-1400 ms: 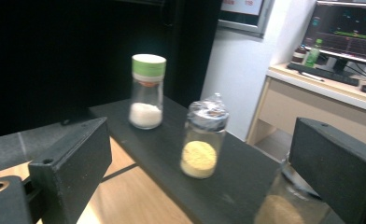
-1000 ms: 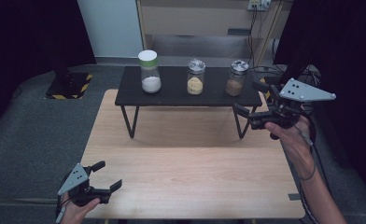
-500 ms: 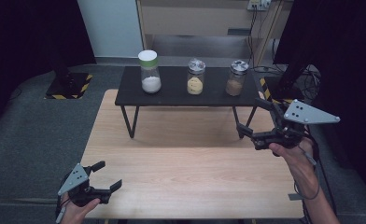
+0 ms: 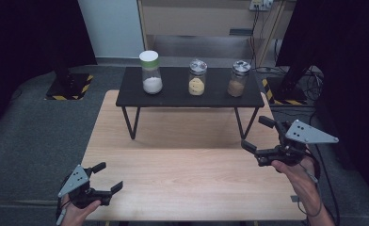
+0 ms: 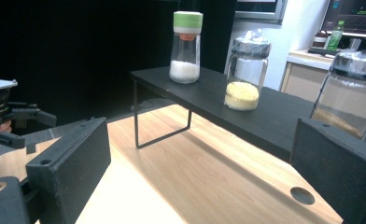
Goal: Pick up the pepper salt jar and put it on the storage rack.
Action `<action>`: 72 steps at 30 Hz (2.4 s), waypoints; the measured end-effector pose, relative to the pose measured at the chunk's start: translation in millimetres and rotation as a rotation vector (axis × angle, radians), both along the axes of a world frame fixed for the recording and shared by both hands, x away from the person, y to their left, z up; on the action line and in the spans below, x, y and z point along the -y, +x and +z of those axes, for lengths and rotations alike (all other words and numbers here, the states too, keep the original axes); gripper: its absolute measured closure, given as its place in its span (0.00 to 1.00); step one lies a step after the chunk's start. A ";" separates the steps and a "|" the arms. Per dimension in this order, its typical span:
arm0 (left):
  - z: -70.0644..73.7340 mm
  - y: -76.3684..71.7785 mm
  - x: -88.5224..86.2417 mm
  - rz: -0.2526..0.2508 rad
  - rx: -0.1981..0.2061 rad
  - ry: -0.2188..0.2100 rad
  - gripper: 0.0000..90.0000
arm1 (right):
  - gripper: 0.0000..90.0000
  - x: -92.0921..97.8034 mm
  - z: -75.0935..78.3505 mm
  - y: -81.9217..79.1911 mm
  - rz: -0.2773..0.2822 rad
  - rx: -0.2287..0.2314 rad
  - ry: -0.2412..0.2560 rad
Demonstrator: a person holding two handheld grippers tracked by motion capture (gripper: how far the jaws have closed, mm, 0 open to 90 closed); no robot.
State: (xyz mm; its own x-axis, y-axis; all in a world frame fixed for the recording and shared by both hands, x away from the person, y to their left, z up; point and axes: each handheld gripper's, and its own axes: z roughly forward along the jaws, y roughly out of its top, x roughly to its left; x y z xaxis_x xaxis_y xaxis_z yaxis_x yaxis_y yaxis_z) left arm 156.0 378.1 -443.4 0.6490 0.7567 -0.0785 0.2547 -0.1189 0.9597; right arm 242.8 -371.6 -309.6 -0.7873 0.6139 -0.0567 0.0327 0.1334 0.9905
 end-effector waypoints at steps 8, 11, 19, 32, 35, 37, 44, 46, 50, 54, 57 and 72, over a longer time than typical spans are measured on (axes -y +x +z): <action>-0.2 1.7 1.0 -0.003 -0.003 -0.003 0.02 | 0.06 3.7 -13.7 -8.4 -0.013 -0.018 0.011; -0.8 3.0 1.4 -0.005 -0.004 -0.004 0.02 | 0.06 5.4 -18.2 -10.9 -0.021 -0.028 0.003; -0.8 4.3 2.4 -0.012 0.004 -0.005 0.01 | 0.06 8.5 -39.4 -18.4 -0.039 -0.045 0.014; -0.5 4.5 1.5 -0.019 0.011 0.000 0.01 | 0.06 16.6 -69.1 -33.7 -0.069 -0.082 0.007; -0.7 4.1 0.9 -0.017 0.009 -0.002 0.01 | 0.06 17.9 -74.5 -35.7 -0.071 -0.089 0.007; -0.6 4.2 0.9 -0.019 0.010 0.001 0.01 | 0.06 18.2 -77.7 -37.4 -0.074 -0.095 0.007; -0.4 3.3 0.9 -0.018 0.014 0.000 0.01 | 0.06 21.8 -91.7 -44.9 -0.079 -0.119 0.009; -0.4 3.2 0.9 -0.017 0.014 0.000 0.01 | 0.06 22.4 -94.5 -46.6 -0.083 -0.125 0.005; -0.2 3.2 1.1 -0.019 0.015 0.003 0.01 | 0.06 23.0 -99.0 -49.0 -0.085 -0.137 0.004; 0.1 2.7 1.1 -0.020 0.017 0.003 0.01 | 0.06 22.8 -103.7 -50.8 -0.091 -0.151 0.003; 0.0 2.8 1.1 -0.022 0.019 0.002 0.01 | 0.06 23.0 -107.2 -52.0 -0.094 -0.164 0.001; 0.4 2.8 1.3 -0.026 0.021 0.005 0.01 | 0.05 25.8 -114.6 -55.7 -0.085 -0.191 -0.018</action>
